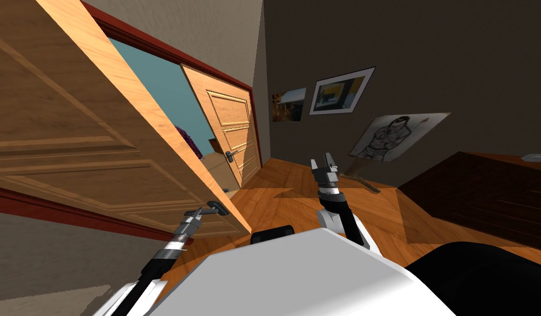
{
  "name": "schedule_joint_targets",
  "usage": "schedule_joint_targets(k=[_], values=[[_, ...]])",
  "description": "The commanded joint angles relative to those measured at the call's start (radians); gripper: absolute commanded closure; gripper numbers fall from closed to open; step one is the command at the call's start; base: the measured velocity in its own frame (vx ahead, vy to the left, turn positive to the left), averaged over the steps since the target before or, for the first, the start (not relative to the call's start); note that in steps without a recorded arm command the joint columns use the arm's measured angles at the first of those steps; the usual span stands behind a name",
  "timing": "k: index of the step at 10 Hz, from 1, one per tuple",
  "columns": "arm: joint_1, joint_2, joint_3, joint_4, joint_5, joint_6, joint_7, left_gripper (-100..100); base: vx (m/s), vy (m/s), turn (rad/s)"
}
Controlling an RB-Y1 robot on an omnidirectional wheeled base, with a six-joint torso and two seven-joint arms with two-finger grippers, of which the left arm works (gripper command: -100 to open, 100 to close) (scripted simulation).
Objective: Pull the door open
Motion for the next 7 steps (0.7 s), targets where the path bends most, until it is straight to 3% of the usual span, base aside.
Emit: schedule_joint_targets(k=[1,7], values=[[0.006,0.003,-0.004,0.005,-0.001,-0.017,0.003,100,-0.002,-0.010,-0.031],[0.006,0.003,-0.004,0.005,-0.001,-0.017,0.003,100,-0.001,0.000,-0.001]])
